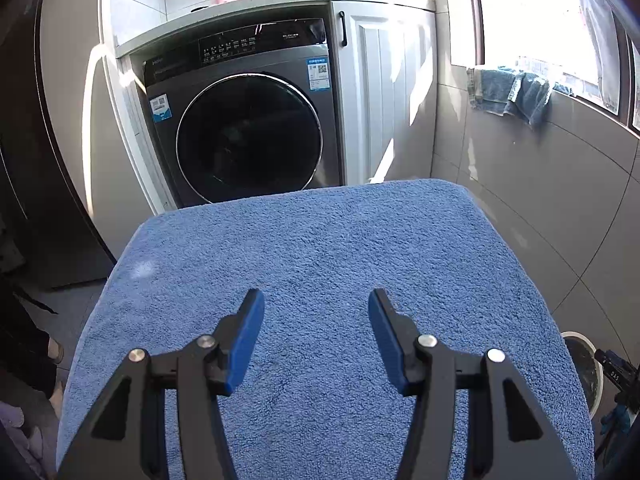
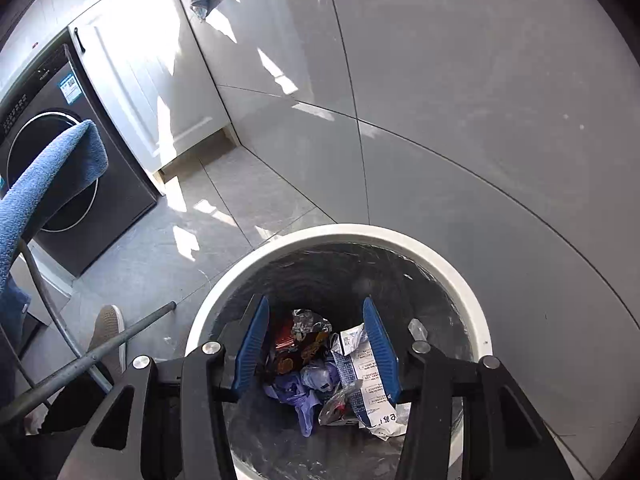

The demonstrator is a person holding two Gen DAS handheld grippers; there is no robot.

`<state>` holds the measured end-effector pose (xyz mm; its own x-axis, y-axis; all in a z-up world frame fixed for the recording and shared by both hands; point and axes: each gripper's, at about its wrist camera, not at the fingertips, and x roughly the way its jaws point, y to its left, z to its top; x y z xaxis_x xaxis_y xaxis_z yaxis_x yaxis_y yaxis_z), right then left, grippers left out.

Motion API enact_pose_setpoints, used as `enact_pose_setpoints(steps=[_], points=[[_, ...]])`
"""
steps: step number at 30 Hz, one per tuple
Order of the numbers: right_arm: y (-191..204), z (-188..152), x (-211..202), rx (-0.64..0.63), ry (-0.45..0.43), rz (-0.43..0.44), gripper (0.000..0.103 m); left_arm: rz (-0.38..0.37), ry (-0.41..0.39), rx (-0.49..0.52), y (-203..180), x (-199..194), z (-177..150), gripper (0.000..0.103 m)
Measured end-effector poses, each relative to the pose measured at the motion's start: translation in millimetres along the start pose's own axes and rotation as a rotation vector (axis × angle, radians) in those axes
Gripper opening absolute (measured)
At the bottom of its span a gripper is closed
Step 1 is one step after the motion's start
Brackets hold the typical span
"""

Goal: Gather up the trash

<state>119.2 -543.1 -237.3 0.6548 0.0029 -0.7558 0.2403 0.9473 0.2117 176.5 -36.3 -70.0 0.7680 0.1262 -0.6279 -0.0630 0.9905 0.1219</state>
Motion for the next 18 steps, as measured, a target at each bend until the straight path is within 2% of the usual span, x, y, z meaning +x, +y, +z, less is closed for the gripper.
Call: enact_pose_setpoints(steps=[5, 10, 13, 14, 15, 18], points=[[56.2, 25.5, -93.7, -0.131, -0.097, 0.029, 0.057, -0.028, 0.013, 0.038, 7.3, -25.1, -15.8, 0.052], [126.0, 36.8, -167.7, -0.241, -0.182, 0.112, 0.063, -0.053, 0.029, 0.067, 16.6, -51.7, -35.1, 0.052], [168.9, 36.4, -193.0, -0.276, -0.201, 0.193, 0.071, -0.064, 0.034, 0.073, 22.9, -67.6, -43.8, 0.052], [184.3, 34.3, -199.8, -0.295, -0.205, 0.215, 0.072, -0.060, 0.033, 0.079, 24.6, -73.6, -46.5, 0.054], [198.4, 31.8, -205.4, -0.315, -0.208, 0.237, 0.073, -0.058, 0.032, 0.083, 26.2, -79.3, -48.7, 0.061], [239.7, 22.5, -215.6, -0.377, -0.202, 0.279, 0.079, -0.052, 0.003, 0.084, 36.1, -96.5, -50.4, 0.066]])
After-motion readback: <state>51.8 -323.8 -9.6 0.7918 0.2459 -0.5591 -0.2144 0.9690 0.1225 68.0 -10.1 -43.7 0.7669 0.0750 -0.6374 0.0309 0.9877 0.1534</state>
